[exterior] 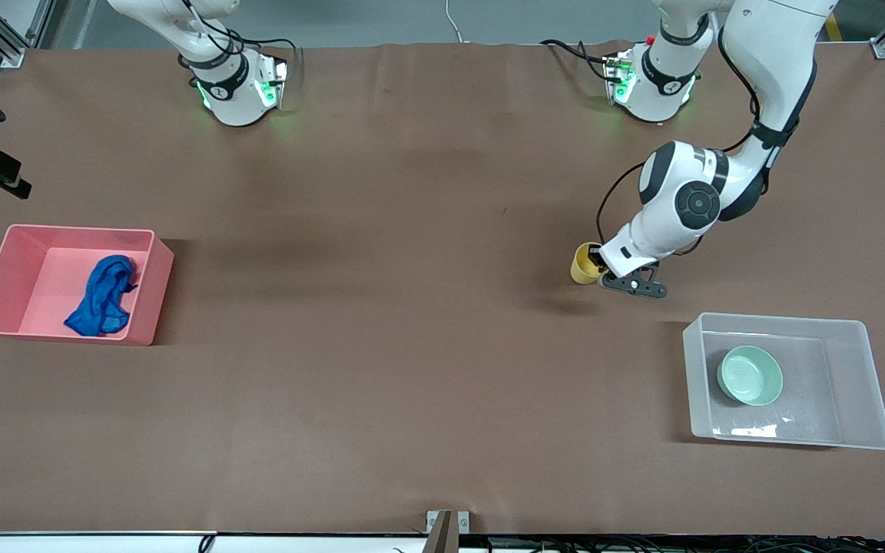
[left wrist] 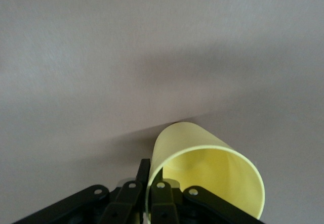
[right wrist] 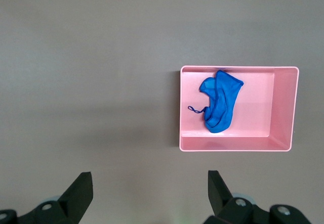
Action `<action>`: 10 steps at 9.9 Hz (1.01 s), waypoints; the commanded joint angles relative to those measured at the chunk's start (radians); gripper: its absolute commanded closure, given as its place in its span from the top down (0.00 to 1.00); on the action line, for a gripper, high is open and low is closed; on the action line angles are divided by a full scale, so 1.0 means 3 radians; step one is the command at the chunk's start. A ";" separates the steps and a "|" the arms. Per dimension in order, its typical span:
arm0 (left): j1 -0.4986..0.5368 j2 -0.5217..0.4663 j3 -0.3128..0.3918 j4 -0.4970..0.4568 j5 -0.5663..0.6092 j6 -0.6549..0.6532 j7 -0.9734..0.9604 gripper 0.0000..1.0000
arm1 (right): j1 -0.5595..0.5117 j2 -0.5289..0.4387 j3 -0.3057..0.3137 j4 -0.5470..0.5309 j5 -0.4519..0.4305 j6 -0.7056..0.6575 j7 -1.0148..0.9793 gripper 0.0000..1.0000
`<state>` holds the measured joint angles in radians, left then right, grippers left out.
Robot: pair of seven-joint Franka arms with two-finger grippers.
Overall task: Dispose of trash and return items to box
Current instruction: 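Grasp the yellow cup with the left gripper, then lower the yellow cup into the green bowl and open the left gripper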
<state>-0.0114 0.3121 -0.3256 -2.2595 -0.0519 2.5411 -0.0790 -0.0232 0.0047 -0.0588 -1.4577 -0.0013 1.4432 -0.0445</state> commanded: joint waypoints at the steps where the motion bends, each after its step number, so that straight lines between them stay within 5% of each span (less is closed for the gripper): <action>1: 0.0018 0.0059 0.0194 0.0330 0.0071 -0.0058 0.0023 0.00 | 0.0005 0.0000 0.0012 0.0017 0.0010 -0.0071 -0.0031 1.00; 6: 0.0048 0.0636 0.0875 0.2139 0.0060 -0.0983 0.0527 0.00 | 0.0026 -0.0005 0.0012 0.0012 -0.0001 -0.0060 0.0071 1.00; 10: 0.0145 0.1132 0.1513 0.2495 -0.0423 -0.0995 0.1620 0.00 | 0.0031 0.0000 0.0017 0.0012 -0.0001 -0.0055 0.0128 1.00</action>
<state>0.0303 0.5596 0.0915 -1.5610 -0.1214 2.2555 0.3134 -0.0160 0.0062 -0.0556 -1.4578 -0.0014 1.4308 -0.0264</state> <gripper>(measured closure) 0.965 0.000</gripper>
